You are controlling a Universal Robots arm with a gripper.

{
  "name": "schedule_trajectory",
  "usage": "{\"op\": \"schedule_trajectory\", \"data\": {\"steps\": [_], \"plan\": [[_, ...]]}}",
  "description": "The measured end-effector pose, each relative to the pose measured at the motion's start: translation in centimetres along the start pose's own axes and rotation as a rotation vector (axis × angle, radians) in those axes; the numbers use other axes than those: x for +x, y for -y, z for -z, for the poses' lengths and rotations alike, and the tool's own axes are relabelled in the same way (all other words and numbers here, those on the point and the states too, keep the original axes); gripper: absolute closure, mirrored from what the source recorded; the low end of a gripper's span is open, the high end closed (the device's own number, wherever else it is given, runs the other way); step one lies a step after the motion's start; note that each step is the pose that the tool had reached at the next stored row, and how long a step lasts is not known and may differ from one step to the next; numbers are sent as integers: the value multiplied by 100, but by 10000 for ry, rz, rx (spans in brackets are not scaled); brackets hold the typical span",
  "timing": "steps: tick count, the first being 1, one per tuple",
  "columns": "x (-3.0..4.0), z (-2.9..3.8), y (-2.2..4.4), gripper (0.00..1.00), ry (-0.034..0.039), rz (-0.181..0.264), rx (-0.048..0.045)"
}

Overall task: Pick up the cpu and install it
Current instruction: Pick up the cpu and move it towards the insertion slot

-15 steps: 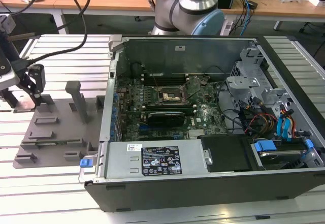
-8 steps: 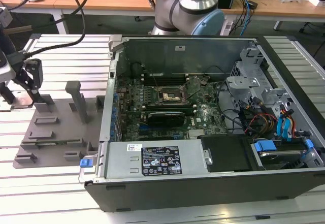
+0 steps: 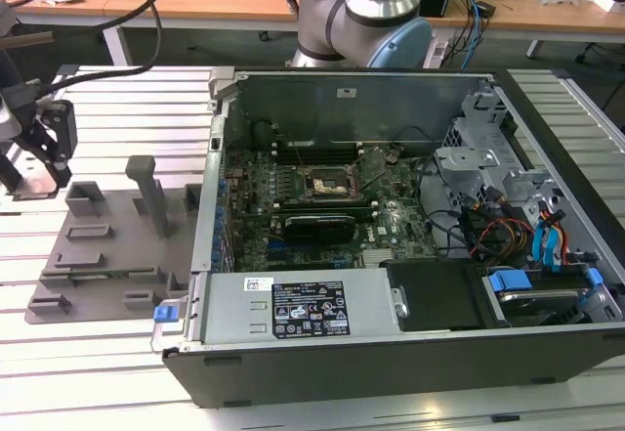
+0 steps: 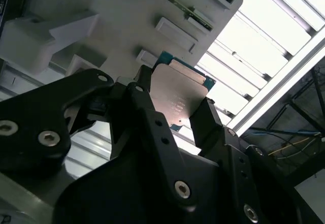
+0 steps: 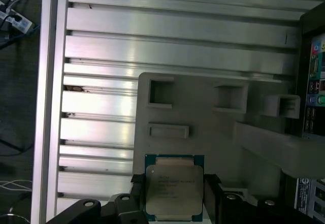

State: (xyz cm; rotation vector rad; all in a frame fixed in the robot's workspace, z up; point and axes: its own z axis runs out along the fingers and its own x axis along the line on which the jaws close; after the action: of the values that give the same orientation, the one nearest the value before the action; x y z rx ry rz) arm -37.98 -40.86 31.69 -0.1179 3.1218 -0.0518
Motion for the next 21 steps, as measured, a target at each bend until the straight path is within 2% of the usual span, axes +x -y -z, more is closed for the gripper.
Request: {"op": "schedule_trajectory", "data": {"steps": [2, 8, 10, 19, 20, 21], "plan": [[-1, 57, 2, 45, 0, 0, 0], [-3, 168, 5, 45, 1, 0, 0], [-4, 228, 7, 45, 0, 0, 0], [-6, 369, 11, 45, 1, 0, 2], [-6, 391, 12, 45, 1, 0, 3], [-7, 442, 13, 45, 1, 0, 4]]}}
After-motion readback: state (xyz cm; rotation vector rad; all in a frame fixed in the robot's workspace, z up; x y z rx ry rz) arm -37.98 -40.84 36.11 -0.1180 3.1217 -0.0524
